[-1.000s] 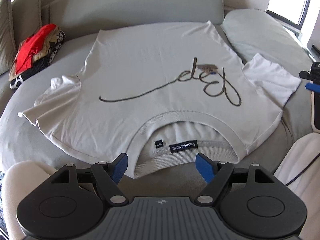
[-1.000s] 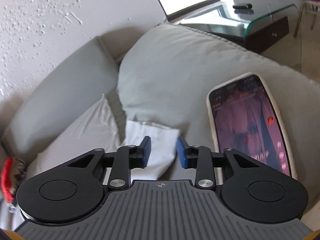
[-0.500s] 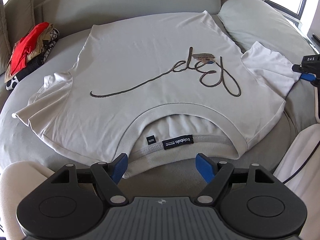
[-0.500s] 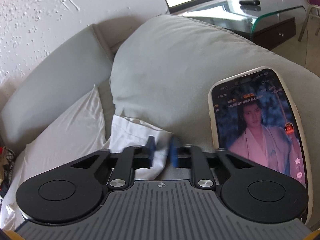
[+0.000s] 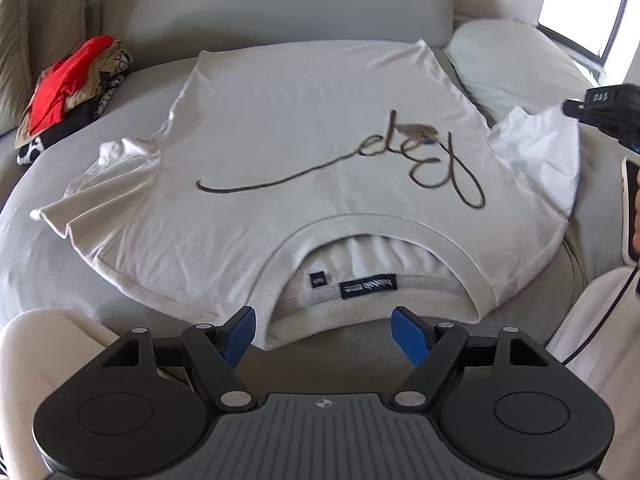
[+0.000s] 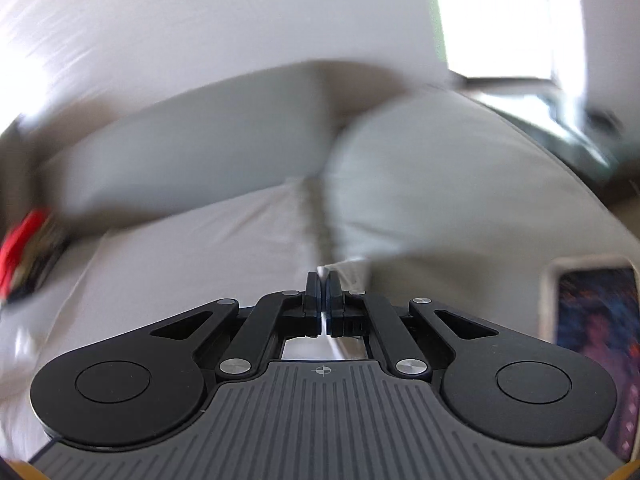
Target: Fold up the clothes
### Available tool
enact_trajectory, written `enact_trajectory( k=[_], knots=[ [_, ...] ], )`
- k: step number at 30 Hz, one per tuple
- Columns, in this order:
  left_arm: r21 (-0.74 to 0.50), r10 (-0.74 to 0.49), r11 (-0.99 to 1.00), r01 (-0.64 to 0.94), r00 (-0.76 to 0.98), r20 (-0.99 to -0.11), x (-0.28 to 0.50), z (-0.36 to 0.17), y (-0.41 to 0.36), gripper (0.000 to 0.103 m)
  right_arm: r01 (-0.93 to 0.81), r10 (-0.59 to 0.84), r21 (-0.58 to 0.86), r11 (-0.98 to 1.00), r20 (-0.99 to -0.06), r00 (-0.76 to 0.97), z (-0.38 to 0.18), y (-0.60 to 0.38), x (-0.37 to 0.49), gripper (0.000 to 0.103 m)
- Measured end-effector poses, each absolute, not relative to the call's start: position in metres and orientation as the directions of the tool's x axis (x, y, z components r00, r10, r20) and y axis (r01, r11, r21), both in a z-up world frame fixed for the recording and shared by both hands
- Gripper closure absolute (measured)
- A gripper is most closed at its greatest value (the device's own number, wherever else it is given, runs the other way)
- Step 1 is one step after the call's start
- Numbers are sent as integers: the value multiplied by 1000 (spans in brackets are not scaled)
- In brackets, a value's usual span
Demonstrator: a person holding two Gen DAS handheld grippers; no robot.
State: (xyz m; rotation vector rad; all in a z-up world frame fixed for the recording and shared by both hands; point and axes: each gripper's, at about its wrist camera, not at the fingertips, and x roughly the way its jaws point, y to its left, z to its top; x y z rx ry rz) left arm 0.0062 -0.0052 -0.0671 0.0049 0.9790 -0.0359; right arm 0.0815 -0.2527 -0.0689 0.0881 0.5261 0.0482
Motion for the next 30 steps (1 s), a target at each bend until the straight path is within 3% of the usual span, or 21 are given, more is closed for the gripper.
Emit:
enact_trajectory(
  k=[4,7,9,10,12,22,30],
  knots=[
    [-35,-27,999,-4,567,-824,5,-65,6,27,-233,165,-60,971,-538,826,-81,-195,60,102],
    [-40,-23,999,-17,561,-827,5,-67,12,27,-291,183,-69,954,-636,750,-105,-176,60,100],
    [-44,-25,999,-19,556,-831,5,-69,14,27,-291,186,-31,956,-703,686,-116,-176,64,93],
    [-46,-29,999,-16,555,-831,4,-70,14,27,-277,193,-3,961,-710,677,-116,-181,64,89],
    [-46,-31,999,-13,557,-830,4,-70,15,27,-235,210,62,970,-699,683,-110,-196,60,67],
    [-50,-45,999,5,538,-841,7,-75,6,27,7,208,298,955,-684,699,-100,-265,66,66],
    [-31,-29,1000,6,536,-844,5,-75,4,27,246,114,352,903,-749,653,-118,-308,90,66]
  ],
)
